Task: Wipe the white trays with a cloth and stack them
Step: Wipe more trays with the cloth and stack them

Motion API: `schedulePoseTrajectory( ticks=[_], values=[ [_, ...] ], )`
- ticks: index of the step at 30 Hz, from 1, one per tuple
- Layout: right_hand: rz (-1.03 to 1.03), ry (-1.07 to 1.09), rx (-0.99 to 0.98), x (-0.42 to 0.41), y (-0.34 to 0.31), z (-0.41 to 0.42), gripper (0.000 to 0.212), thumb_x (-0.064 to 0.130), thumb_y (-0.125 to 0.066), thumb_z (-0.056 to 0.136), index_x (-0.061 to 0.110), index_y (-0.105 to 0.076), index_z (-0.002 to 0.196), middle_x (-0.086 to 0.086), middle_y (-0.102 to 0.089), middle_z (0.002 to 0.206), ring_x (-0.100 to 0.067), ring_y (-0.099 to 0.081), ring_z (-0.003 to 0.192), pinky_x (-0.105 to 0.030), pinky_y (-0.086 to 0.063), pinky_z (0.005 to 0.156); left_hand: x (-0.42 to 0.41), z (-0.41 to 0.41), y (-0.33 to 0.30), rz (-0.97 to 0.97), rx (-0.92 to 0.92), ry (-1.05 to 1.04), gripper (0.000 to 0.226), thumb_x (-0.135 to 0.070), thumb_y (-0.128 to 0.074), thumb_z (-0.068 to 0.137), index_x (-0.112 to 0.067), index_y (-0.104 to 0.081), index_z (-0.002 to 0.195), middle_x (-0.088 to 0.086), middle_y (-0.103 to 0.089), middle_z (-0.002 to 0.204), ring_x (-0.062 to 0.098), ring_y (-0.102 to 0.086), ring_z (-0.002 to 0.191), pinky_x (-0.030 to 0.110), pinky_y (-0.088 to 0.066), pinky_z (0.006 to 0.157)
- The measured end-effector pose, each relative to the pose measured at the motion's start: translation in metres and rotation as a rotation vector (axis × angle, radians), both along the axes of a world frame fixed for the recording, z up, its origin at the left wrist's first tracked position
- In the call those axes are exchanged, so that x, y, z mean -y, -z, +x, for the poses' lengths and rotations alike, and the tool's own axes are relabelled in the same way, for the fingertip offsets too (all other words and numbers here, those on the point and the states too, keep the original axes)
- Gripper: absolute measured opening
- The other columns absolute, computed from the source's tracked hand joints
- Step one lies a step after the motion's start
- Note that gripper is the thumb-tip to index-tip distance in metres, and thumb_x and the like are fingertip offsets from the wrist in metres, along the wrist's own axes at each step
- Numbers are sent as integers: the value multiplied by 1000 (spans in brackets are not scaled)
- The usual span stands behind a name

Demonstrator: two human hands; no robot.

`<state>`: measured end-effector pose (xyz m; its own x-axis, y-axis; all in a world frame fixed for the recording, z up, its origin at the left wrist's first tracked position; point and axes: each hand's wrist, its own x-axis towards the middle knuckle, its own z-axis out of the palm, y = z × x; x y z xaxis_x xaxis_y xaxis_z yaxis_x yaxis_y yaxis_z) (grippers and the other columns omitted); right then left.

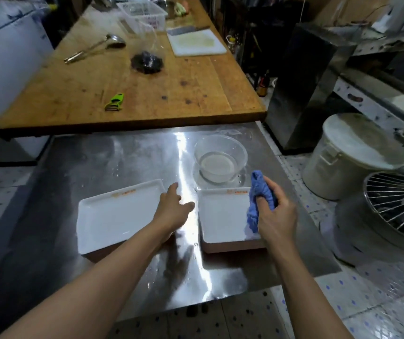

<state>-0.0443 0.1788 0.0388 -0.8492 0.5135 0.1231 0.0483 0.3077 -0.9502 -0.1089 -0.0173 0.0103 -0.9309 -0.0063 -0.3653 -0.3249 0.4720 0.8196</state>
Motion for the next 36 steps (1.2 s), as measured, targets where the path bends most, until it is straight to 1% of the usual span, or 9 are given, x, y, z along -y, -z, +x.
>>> schedulePoseTrajectory(
  ticks=[4, 10, 15, 19, 23, 26, 30, 34, 36],
  values=[
    [13, -99, -4, 39, -4, -9, 33, 10, -55, 93, 18, -60, 124, 7, -66, 97, 16, -58, 77, 2, -42, 64, 57, 9, -8, -195, -132, -110, 64, -24, -63, 88, -21, -31, 143, 8, -39, 139, 26, -38, 126, 39, -40, 100],
    [3, -235, 25, 101, -3, -12, 36, 9, -53, 93, 29, -58, 122, 28, -59, 96, 13, -59, 86, -1, -45, 73, 137, 30, -3, -464, -52, -248, 68, -28, -63, 85, -17, -30, 143, 10, -27, 144, 32, -21, 130, 39, -27, 106],
    [-11, -297, 54, 137, -1, -12, 33, 12, -53, 94, 36, -59, 116, 27, -63, 89, 6, -63, 84, -8, -50, 73, 172, 38, 8, -471, 79, -342, 70, -28, -64, 84, -9, -28, 141, 17, -26, 144, 35, -27, 130, 43, -32, 104],
    [6, -320, 51, 153, -3, -9, 34, 10, -53, 94, 37, -58, 115, 28, -62, 92, 13, -60, 84, -2, -45, 67, 181, 41, 14, -490, 91, -306, 50, -20, -59, 87, -11, -42, 133, 16, -36, 133, 35, -53, 110, 39, -43, 90],
    [13, -321, 66, 162, -2, -6, 34, 8, -53, 94, 33, -59, 116, 23, -64, 89, 11, -61, 78, -3, -46, 62, 185, 43, 14, -480, 16, -291, 39, -14, -54, 88, -14, -50, 126, 14, -40, 120, 34, -56, 96, 36, -45, 84],
    [10, -341, 82, 169, -2, -5, 34, 11, -52, 95, 35, -58, 117, 13, -64, 100, 5, -62, 86, -11, -51, 70, 186, 45, 12, -468, 0, -293, 37, -12, -54, 88, -15, -52, 125, 14, -43, 119, 33, -56, 97, 34, -45, 83],
    [44, -356, 100, 176, -4, -5, 35, 13, -50, 96, 37, -57, 119, 16, -62, 104, -4, -62, 95, -24, -52, 85, 191, 48, 10, -465, -37, -298, 36, -13, -58, 85, -18, -57, 121, 12, -51, 114, 31, -56, 98, 30, -42, 77],
    [84, -374, 40, 188, -11, -11, 32, 6, -48, 95, 33, -61, 105, 23, -64, 75, 9, -61, 73, -5, -46, 62, 194, 48, 7, -360, -125, -352, 33, -9, -59, 81, -16, -61, 113, 10, -56, 103, 25, -53, 88, 29, -40, 72],
    [176, -335, -17, 197, -13, -19, 28, 2, -47, 93, 25, -62, 98, 17, -65, 78, 4, -61, 78, -7, -45, 66, 196, 44, 6, -299, -149, -369, 36, -9, -59, 79, -18, -59, 114, 6, -59, 103, 22, -53, 88, 30, -42, 74]
  ],
)
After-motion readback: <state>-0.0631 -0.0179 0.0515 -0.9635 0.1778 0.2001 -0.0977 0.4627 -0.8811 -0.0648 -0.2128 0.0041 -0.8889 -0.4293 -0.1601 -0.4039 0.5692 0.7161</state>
